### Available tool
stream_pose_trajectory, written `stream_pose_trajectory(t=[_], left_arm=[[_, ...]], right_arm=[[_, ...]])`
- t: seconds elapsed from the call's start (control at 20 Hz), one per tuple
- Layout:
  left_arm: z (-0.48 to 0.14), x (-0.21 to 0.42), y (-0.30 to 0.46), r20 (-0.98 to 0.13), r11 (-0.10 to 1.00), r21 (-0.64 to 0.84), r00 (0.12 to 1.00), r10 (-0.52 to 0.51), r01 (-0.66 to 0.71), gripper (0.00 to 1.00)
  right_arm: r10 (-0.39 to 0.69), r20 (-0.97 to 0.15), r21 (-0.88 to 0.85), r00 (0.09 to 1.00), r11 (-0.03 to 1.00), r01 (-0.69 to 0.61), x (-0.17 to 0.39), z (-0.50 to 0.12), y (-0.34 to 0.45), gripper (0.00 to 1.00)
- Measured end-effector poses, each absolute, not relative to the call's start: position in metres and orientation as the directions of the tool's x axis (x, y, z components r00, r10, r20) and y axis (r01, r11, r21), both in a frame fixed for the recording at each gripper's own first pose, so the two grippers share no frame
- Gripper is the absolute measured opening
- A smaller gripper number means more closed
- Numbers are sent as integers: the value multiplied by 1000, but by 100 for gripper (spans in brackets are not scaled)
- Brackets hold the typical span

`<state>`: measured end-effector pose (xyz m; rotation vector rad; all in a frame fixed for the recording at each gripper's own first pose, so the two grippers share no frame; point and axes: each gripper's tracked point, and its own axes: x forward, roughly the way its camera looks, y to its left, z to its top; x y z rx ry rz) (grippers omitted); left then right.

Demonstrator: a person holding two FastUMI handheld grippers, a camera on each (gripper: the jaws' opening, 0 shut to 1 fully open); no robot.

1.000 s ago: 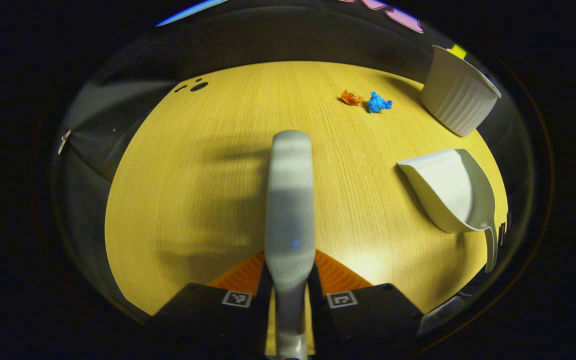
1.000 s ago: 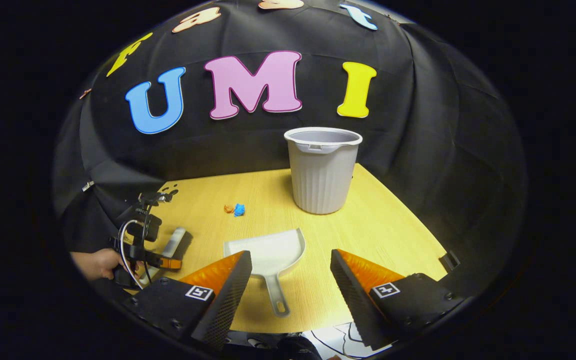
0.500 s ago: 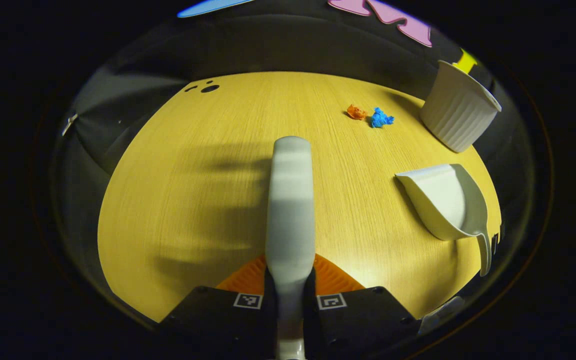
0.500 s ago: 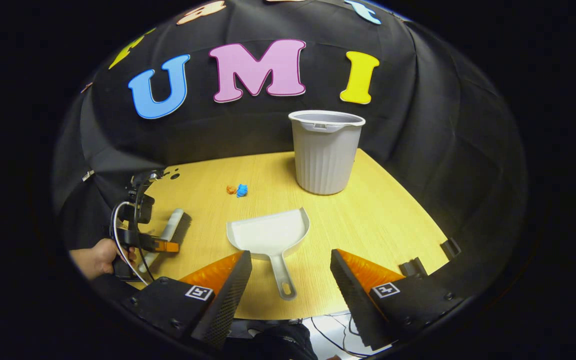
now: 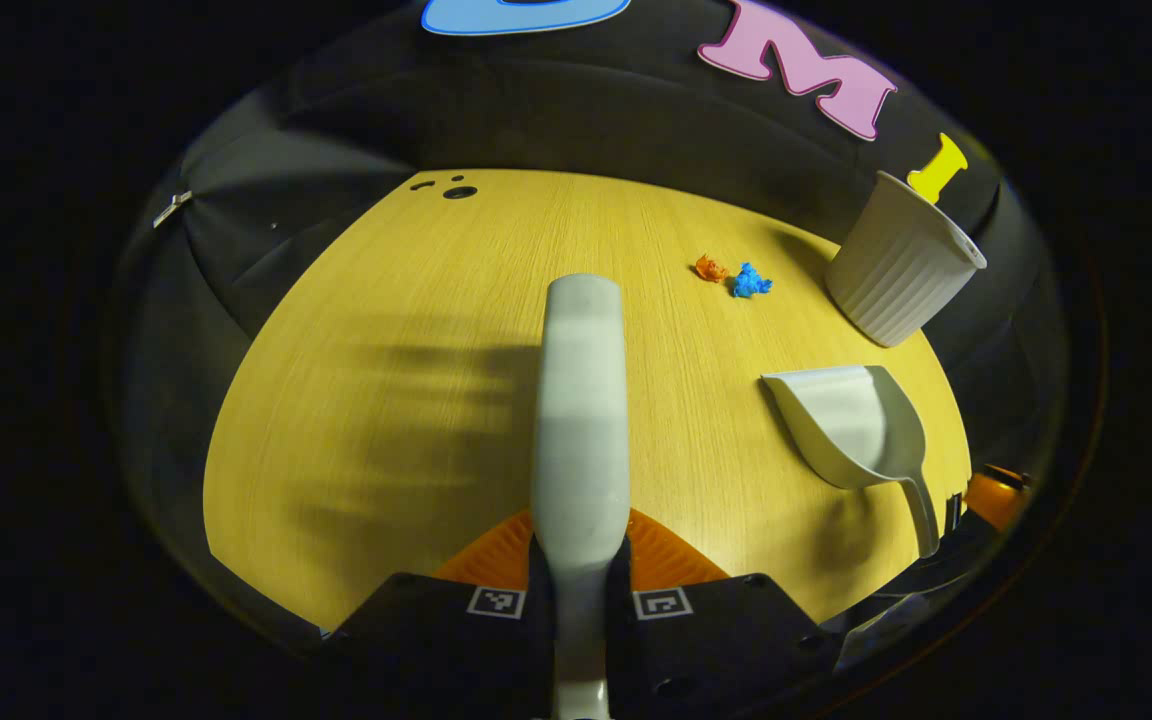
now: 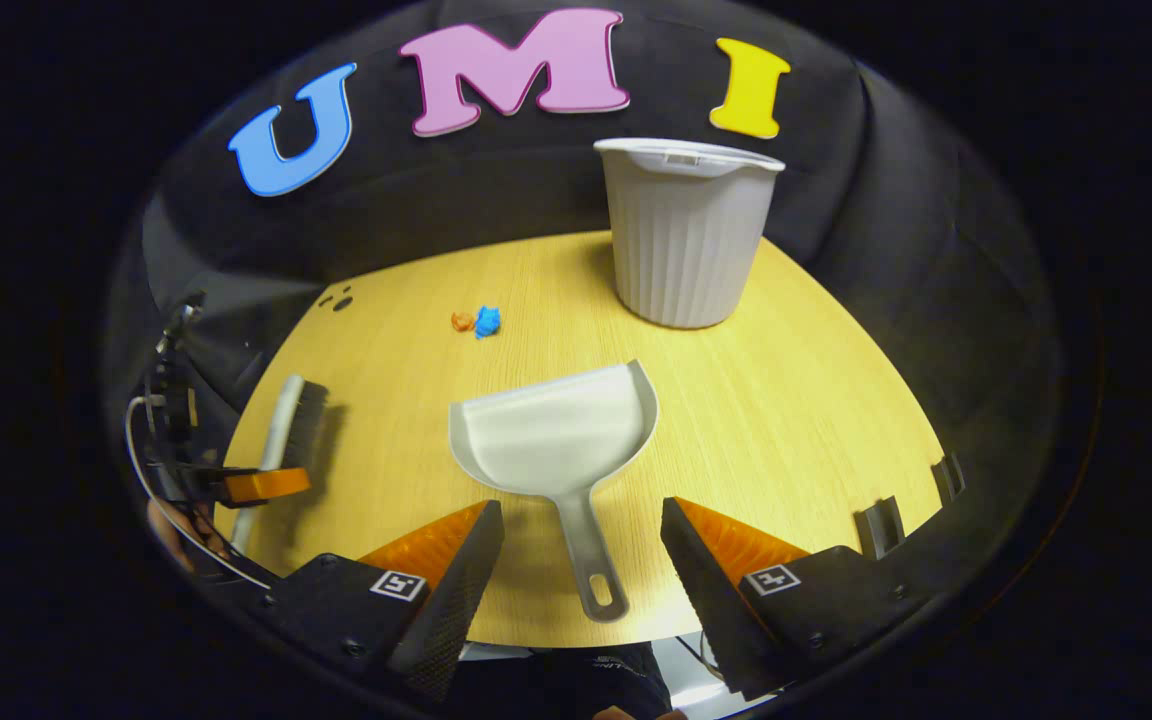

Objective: Pick up the small broom and dustpan from the desktop, sweep the trash into the dustpan with the broom, and then empty the trash into the garbage bin.

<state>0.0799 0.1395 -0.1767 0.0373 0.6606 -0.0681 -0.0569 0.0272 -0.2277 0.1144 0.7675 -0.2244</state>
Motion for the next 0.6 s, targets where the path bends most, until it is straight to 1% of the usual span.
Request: stream_pose_trajectory(t=[0.1,0.2,0.45,0.6], left_arm=[[-168,72,142,-601,998,18,799,-37,59,25],[-160,65,141,-596,999,8,802,-32,46,25],[-149,60,144,-600,1000,18,800,5,7,25],[-150,59,144,-612,1000,22,791,28,-19,25]], right_arm=[[-137,-755,-10,642,980,196,-54,-255,28,99],[-132,-787,-37,603,985,167,-48,-277,23,99],[-113,-830,-28,547,986,161,-31,-309,22,99],[-109,-849,-46,517,990,133,-22,-323,21,99]])
